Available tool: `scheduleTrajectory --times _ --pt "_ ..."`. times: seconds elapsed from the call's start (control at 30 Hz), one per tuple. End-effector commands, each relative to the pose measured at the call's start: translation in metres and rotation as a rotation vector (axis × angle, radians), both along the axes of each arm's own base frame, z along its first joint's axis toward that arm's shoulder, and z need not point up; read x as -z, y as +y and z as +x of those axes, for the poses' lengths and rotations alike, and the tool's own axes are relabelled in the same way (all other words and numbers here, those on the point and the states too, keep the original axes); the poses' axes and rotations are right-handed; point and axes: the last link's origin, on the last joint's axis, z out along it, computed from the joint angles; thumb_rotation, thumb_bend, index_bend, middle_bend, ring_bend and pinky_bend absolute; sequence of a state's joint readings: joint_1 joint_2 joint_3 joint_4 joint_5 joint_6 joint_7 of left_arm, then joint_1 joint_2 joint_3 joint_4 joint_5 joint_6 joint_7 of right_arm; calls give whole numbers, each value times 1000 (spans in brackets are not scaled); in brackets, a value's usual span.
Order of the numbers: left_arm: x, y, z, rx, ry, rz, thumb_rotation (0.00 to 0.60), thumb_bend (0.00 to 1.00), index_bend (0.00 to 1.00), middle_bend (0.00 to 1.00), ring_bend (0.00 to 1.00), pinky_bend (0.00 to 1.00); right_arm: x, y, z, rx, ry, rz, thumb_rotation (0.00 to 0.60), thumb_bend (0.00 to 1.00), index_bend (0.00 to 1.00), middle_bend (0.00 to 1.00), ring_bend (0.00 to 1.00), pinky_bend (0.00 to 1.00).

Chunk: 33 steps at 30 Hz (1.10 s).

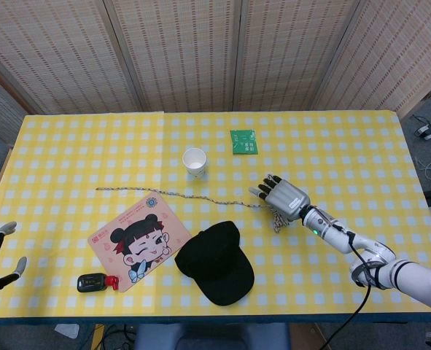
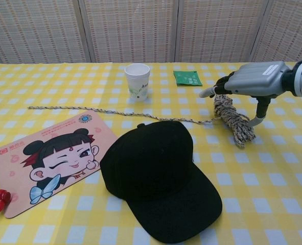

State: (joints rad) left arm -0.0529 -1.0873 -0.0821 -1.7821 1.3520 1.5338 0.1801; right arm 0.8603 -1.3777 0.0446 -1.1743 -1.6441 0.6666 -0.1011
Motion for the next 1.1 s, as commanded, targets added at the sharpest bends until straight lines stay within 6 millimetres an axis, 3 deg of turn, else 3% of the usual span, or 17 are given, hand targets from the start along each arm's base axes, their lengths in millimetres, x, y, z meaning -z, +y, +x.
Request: scheduleTrajectory --times 0.03,0.37,0.57,1.1 --pt "1 0 -1 -6 -1 -4 600 331 234 274 257 194 -2 1 -7 7 -11 -4 600 72 57 141 76 165" --pt "3 -1 -1 -1 -18 -15 600 331 234 268 257 194 -4 4 -28 17 -18 -43 600 72 57 95 54 165" --pt "3 -3 -3 -9 -26 -15 600 331 234 267 257 194 6 3 -31 32 -22 -61 600 70 56 62 21 165" --pt "4 -4 -11 -32 -43 -23 600 331 238 266 257 194 51 -10 13 109 -146 -72 600 71 56 95 14 164"
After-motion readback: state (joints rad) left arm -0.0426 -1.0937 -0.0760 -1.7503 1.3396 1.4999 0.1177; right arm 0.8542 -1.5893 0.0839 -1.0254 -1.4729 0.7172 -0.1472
